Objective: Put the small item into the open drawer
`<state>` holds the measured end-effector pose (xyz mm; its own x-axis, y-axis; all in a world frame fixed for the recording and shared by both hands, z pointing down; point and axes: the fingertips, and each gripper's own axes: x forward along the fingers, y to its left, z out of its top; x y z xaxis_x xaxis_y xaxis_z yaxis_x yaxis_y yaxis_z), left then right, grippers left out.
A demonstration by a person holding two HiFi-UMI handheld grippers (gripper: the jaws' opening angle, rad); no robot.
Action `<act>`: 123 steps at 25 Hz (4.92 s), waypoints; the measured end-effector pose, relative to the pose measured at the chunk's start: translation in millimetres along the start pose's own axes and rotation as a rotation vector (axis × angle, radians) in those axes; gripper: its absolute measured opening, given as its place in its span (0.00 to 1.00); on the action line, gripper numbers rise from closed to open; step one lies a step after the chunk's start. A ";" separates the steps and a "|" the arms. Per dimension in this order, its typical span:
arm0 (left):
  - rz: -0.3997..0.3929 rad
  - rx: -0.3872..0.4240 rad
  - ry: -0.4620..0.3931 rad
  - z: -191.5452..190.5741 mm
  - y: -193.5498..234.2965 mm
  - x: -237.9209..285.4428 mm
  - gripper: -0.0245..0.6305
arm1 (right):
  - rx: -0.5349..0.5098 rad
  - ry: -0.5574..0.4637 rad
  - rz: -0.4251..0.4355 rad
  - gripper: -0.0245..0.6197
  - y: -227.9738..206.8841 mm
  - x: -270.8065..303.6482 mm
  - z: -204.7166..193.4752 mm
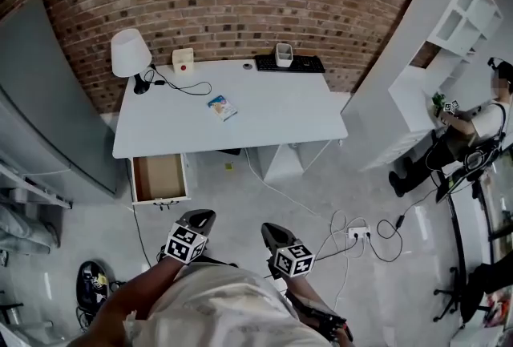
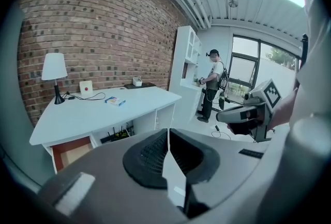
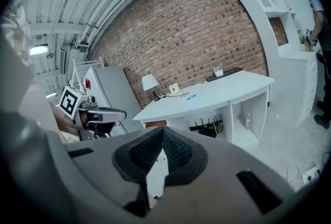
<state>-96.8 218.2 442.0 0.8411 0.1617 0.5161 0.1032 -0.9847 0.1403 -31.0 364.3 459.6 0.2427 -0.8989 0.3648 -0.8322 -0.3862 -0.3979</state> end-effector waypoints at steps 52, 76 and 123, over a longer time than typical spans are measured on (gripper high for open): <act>-0.164 0.000 0.083 16.5 37.5 82.5 0.06 | 0.085 0.059 -0.172 0.05 -48.4 48.0 5.4; -0.154 -0.090 0.060 20.4 180.9 95.1 0.06 | -0.001 0.083 -0.237 0.05 -60.3 166.9 78.4; 0.021 -0.180 0.162 111.2 262.6 268.8 0.06 | -0.018 0.254 0.093 0.05 -210.0 353.1 163.8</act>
<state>215.4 -4.1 523.7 0.7445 0.1642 0.6472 -0.0216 -0.9628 0.2692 311.1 94.1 534.2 0.0338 -0.8487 0.5277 -0.8543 -0.2985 -0.4254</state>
